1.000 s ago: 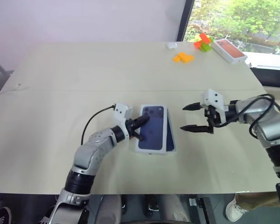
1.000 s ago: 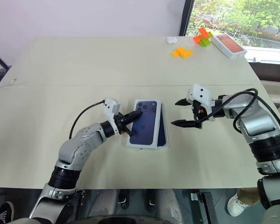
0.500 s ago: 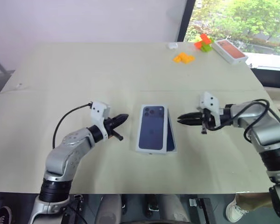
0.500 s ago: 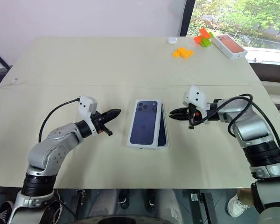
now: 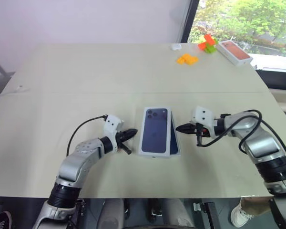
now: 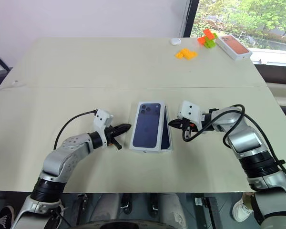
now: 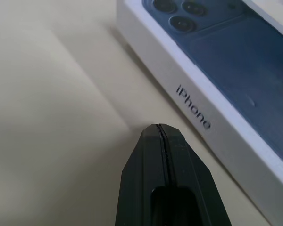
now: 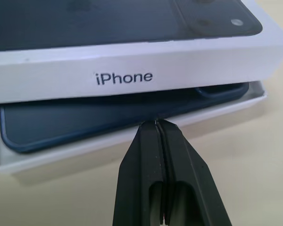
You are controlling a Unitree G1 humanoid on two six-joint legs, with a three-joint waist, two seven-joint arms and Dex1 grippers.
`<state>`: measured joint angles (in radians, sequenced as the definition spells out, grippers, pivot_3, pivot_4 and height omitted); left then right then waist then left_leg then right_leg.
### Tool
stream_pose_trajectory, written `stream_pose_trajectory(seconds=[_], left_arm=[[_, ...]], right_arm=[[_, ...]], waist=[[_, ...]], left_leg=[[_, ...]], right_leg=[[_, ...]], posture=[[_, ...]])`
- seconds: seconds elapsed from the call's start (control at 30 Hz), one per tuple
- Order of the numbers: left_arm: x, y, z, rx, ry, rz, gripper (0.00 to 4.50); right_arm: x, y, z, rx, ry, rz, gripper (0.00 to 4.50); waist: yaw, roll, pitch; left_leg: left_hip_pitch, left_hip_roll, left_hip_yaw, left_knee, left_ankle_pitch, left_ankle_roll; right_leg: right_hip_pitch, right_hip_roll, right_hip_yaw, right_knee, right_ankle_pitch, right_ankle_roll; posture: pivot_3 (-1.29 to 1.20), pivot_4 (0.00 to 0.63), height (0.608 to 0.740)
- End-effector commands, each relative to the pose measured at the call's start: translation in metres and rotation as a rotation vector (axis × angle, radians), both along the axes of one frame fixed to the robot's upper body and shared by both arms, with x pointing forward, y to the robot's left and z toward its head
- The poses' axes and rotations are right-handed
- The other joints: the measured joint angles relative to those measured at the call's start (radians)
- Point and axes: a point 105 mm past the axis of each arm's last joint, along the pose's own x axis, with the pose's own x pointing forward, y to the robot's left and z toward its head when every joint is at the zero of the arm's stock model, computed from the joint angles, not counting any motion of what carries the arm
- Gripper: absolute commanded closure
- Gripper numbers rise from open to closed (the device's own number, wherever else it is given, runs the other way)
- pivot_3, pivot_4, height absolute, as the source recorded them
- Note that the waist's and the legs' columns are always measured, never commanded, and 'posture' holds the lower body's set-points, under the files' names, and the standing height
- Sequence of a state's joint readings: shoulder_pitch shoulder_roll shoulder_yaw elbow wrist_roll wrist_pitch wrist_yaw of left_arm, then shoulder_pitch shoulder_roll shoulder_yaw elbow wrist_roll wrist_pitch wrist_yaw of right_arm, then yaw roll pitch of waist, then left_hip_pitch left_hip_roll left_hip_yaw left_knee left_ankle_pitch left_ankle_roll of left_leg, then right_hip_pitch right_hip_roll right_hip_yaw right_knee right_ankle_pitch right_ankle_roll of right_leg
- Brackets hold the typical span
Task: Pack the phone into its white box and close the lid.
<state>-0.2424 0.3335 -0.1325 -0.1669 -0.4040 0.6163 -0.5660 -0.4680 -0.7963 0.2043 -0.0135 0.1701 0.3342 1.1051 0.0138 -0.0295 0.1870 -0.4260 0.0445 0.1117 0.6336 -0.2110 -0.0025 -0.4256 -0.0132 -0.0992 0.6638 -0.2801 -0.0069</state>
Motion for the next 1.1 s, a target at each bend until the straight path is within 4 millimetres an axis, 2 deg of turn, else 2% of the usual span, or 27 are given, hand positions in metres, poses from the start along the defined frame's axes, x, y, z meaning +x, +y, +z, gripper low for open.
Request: stream_pose_trajectory(seconds=[0.03, 0.33, 0.53, 0.77, 0.9, 1.1], left_arm=[[-0.003, -0.015, 0.001, -0.02, -0.007, -0.047, 4.5], [-0.006, -0.031, 0.007, -0.06, -0.013, -0.084, 4.5], [-0.005, -0.038, 0.018, -0.097, -0.027, -0.087, 4.5], [0.004, -0.042, 0.019, -0.096, -0.039, -0.065, 4.5], [0.004, -0.045, 0.024, -0.104, -0.05, -0.081, 4.5], [0.004, -0.046, 0.02, -0.09, -0.046, -0.079, 4.5]], right_arm=[[0.004, 0.005, 0.013, 0.017, -0.056, -0.001, 4.47], [0.012, 0.001, 0.016, 0.008, -0.091, -0.026, 4.47], [0.019, -0.007, 0.018, -0.008, -0.104, -0.052, 4.47], [0.022, -0.015, 0.013, -0.052, -0.111, -0.057, 4.47], [0.031, -0.024, 0.014, -0.07, -0.144, -0.104, 4.47], [0.038, -0.018, 0.016, -0.05, -0.173, -0.125, 4.47]], waist=[[0.0, 0.0, 0.0], [0.0, 0.0, 0.0], [0.0, 0.0, 0.0], [0.0, 0.0, 0.0], [-0.001, 0.0, 0.0], [-0.001, 0.0, 0.0]], left_leg=[[0.0, 0.0, 0.0, 0.0, 0.0, 0.0], [0.0, 0.0, 0.0, 0.001, 0.0, 0.0], [0.0, 0.0, 0.0, 0.001, 0.0, 0.0], [0.0, 0.0, 0.0, 0.002, 0.0, 0.0], [0.0, 0.0, 0.0, 0.002, 0.0, 0.0], [0.0, 0.0, 0.0, 0.002, 0.0, 0.0]], right_leg=[[0.0, 0.0, 0.0, 0.0, 0.0, 0.0], [0.0, 0.0, 0.0, 0.0, 0.0, 0.0], [0.0, 0.0, 0.0, 0.001, 0.0, 0.0], [0.001, 0.0, 0.0, 0.001, 0.0, 0.0], [0.001, 0.0, 0.0, 0.001, 0.0, 0.0], [0.001, 0.0, 0.0, 0.002, 0.001, -0.001]], posture=[[0.0, 0.15, 0.737], [0.0, 0.15, 0.737], [0.0, 0.15, 0.737], [0.0, 0.15, 0.737], [0.0, 0.15, 0.737], [0.0, 0.15, 0.737]])
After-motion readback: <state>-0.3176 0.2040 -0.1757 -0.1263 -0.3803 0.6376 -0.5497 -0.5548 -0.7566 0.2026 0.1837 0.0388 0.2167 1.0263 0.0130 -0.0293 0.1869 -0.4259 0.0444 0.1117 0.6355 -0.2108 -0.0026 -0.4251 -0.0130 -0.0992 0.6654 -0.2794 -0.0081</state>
